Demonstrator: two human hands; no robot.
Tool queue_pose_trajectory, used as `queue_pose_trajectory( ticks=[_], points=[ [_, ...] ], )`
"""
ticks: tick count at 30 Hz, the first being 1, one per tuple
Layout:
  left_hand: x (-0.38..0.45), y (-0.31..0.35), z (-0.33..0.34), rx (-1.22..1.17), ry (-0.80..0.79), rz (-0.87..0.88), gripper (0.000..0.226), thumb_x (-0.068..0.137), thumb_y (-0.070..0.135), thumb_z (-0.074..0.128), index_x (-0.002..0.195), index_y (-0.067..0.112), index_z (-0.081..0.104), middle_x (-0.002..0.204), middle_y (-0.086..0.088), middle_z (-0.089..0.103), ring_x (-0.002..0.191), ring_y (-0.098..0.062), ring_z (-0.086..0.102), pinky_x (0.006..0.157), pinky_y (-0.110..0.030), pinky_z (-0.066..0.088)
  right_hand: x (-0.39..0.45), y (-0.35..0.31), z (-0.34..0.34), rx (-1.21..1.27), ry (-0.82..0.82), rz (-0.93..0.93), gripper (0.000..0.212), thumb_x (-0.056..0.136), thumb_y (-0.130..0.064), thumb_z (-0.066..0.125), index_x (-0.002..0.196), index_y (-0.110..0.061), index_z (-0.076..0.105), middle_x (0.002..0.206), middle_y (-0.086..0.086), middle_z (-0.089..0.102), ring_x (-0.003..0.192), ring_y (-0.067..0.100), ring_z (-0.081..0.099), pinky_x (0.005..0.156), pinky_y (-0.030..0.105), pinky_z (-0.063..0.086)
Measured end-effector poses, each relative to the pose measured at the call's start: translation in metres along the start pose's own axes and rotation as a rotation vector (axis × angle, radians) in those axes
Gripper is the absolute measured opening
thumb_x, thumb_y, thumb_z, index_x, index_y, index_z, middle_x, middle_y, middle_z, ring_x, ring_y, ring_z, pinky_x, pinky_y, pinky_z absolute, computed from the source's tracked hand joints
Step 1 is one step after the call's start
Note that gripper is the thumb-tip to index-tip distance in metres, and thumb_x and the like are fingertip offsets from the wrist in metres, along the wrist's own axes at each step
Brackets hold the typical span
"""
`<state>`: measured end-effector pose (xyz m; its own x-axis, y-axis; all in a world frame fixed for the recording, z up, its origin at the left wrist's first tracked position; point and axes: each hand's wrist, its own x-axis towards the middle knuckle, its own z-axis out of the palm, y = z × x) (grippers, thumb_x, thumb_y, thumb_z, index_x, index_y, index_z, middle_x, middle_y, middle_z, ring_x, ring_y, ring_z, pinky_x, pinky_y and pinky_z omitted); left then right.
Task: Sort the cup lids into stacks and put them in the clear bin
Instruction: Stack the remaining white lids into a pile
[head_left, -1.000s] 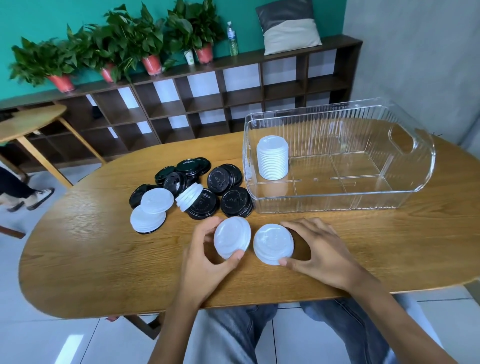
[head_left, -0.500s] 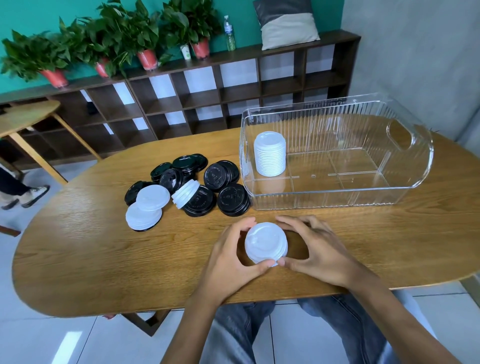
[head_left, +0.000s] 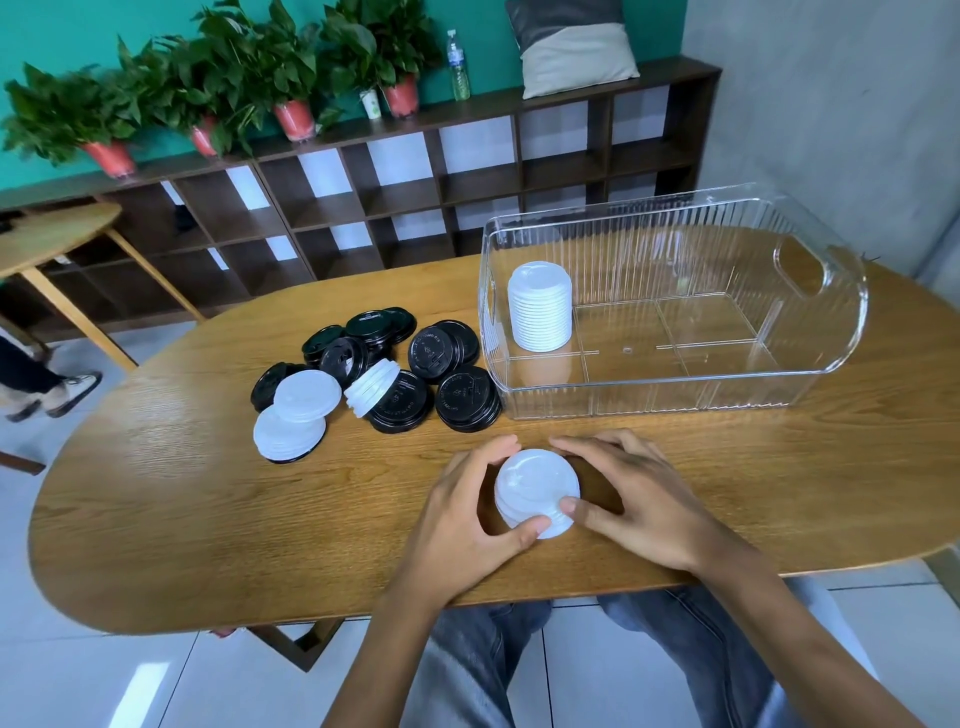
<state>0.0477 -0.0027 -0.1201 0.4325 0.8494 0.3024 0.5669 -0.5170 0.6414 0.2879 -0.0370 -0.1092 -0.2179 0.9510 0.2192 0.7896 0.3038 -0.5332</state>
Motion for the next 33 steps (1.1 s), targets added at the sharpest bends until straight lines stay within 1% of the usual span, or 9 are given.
queue_pose_trajectory(
  ticks=[3,5,10,13,16,22,25,30,33],
  points=[
    [-0.0007,0.0002,-0.0007,-0.004,-0.001,-0.012,0.076,0.077,0.057,0.077,0.141,0.06,0.036,0.141,0.027,0.052,0.136,-0.002,0.046,0.109,-0.026,0.04,0.0017,-0.001,0.0009,-0.043,-0.028,-0.017,0.069,0.085,-0.075,0.037,0.147,-0.045,0.039,0.12,-0.047,0.034,0.127,-0.005,0.028,0.102,0.02,0.019],
    [-0.0009,0.0003,-0.0009,0.002,-0.004,-0.012,0.077,0.077,0.056,0.078,0.141,0.06,0.036,0.141,0.026,0.052,0.136,-0.004,0.047,0.109,-0.029,0.042,0.0017,0.0004,0.0014,-0.038,-0.039,-0.014,0.069,0.085,-0.075,0.038,0.147,-0.045,0.039,0.126,-0.039,0.038,0.13,-0.001,0.03,0.104,0.023,0.02],
    [-0.0005,0.0,-0.0003,0.003,-0.01,-0.019,0.079,0.076,0.059,0.078,0.141,0.062,0.033,0.139,0.024,0.053,0.133,-0.006,0.049,0.108,-0.032,0.044,0.0007,0.0011,0.0022,-0.047,-0.05,-0.017,0.068,0.086,-0.074,0.04,0.147,-0.044,0.038,0.128,-0.037,0.039,0.129,-0.002,0.03,0.104,0.024,0.021],
    [-0.0003,-0.0007,0.0,0.005,-0.028,-0.024,0.079,0.076,0.061,0.077,0.141,0.062,0.033,0.139,0.023,0.053,0.134,-0.005,0.048,0.108,-0.032,0.045,0.0007,0.0004,0.002,-0.046,-0.045,-0.022,0.068,0.085,-0.072,0.043,0.146,-0.042,0.041,0.125,-0.037,0.038,0.128,-0.003,0.03,0.103,0.025,0.023],
    [-0.0005,-0.0009,-0.0003,0.0,-0.041,-0.039,0.079,0.075,0.062,0.077,0.141,0.061,0.033,0.139,0.023,0.052,0.134,-0.003,0.047,0.109,-0.032,0.045,0.0009,0.0003,0.0016,-0.039,-0.035,-0.026,0.069,0.083,-0.071,0.045,0.144,-0.04,0.045,0.128,-0.037,0.041,0.127,-0.004,0.031,0.104,0.024,0.023],
    [0.0003,0.0008,-0.0013,-0.03,-0.072,-0.075,0.083,0.076,0.062,0.077,0.147,0.048,0.037,0.14,0.023,0.053,0.136,-0.002,0.045,0.111,-0.032,0.043,0.0011,0.0003,0.0034,-0.028,-0.009,-0.029,0.064,0.08,-0.067,0.05,0.135,-0.035,0.054,0.134,-0.03,0.05,0.129,0.0,0.036,0.105,0.024,0.025],
    [0.001,0.0004,-0.0018,-0.043,-0.079,-0.078,0.084,0.075,0.062,0.078,0.148,0.045,0.038,0.14,0.023,0.053,0.137,-0.001,0.044,0.111,-0.032,0.043,0.0013,-0.0003,0.0045,-0.041,0.0,-0.035,0.061,0.08,-0.066,0.05,0.132,-0.034,0.055,0.135,-0.03,0.05,0.129,0.001,0.037,0.103,0.022,0.023],
    [0.0018,-0.0021,-0.002,-0.083,-0.07,-0.095,0.085,0.071,0.063,0.081,0.145,0.052,0.039,0.137,0.029,0.054,0.134,0.002,0.046,0.111,-0.027,0.04,-0.0001,0.0,0.0049,-0.072,0.003,-0.032,0.065,0.082,-0.068,0.048,0.14,-0.036,0.05,0.136,-0.026,0.05,0.129,0.002,0.036,0.103,0.022,0.023],
    [0.0012,-0.0029,-0.0015,-0.094,-0.062,-0.097,0.085,0.069,0.065,0.081,0.142,0.057,0.039,0.135,0.032,0.053,0.131,0.003,0.048,0.108,-0.022,0.039,-0.0007,0.0002,0.0052,-0.08,-0.001,-0.028,0.066,0.084,-0.068,0.047,0.142,-0.037,0.047,0.136,-0.026,0.049,0.131,0.001,0.035,0.103,0.022,0.022]
  ],
)
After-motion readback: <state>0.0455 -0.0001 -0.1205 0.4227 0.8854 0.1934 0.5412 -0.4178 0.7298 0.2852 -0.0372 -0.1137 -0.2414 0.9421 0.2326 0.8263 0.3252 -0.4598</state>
